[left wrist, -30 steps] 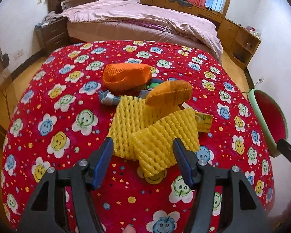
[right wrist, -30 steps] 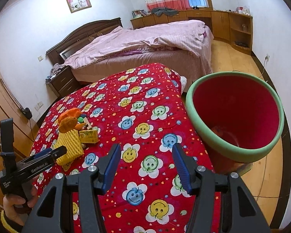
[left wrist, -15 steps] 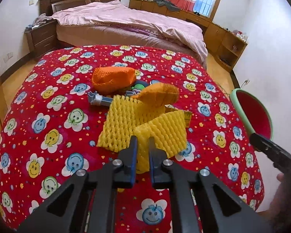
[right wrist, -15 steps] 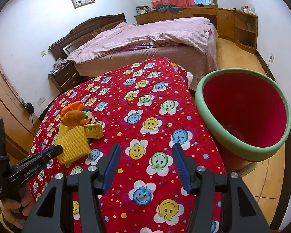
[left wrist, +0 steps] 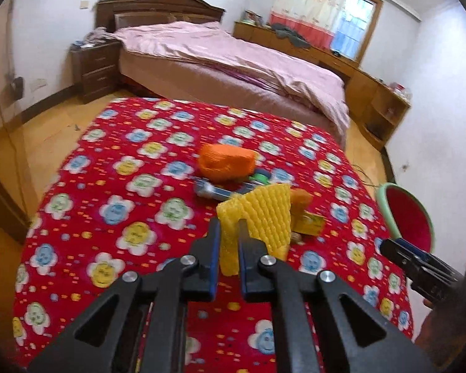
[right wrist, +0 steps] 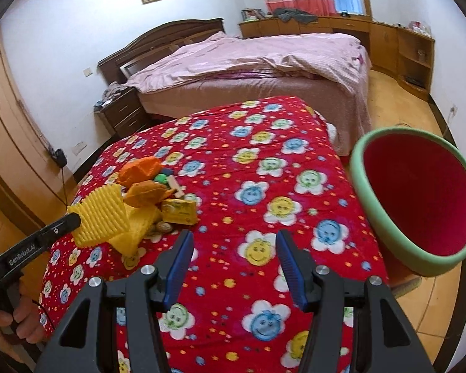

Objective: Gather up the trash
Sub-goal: 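Grasp the brown crumpled wrapper with the right tool while the left tool holds the foam net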

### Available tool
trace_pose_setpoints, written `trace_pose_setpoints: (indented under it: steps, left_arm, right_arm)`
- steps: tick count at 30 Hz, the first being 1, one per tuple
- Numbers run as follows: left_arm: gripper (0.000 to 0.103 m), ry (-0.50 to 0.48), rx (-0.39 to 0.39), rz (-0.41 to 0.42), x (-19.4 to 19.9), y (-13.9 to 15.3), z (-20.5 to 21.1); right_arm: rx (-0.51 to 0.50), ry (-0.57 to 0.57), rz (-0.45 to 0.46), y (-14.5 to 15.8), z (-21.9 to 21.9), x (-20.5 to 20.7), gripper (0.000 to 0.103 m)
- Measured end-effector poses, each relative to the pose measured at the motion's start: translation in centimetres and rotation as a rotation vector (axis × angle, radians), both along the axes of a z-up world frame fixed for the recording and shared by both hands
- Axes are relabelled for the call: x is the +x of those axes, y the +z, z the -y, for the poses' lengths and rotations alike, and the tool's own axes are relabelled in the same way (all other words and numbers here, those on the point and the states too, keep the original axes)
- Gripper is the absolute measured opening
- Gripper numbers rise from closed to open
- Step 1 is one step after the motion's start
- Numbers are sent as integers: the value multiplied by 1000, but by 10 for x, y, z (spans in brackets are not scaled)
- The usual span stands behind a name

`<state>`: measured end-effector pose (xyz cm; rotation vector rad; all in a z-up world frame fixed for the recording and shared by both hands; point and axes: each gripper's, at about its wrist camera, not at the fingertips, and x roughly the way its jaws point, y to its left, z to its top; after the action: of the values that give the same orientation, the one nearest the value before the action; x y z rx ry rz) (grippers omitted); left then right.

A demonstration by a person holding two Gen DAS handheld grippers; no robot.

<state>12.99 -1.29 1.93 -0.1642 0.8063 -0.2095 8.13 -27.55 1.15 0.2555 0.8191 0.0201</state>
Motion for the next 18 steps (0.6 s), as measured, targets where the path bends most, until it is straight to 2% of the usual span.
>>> trace_pose_setpoints:
  steps: [10, 18]
  left_arm:
    - [9, 142, 61, -5, 8, -11, -37]
    - [9, 186, 75, -17, 14, -23, -52]
  right_arm:
    - [-16, 121, 22, 9, -42, 29, 59]
    - [-7, 205, 12, 6, -77, 54, 65]
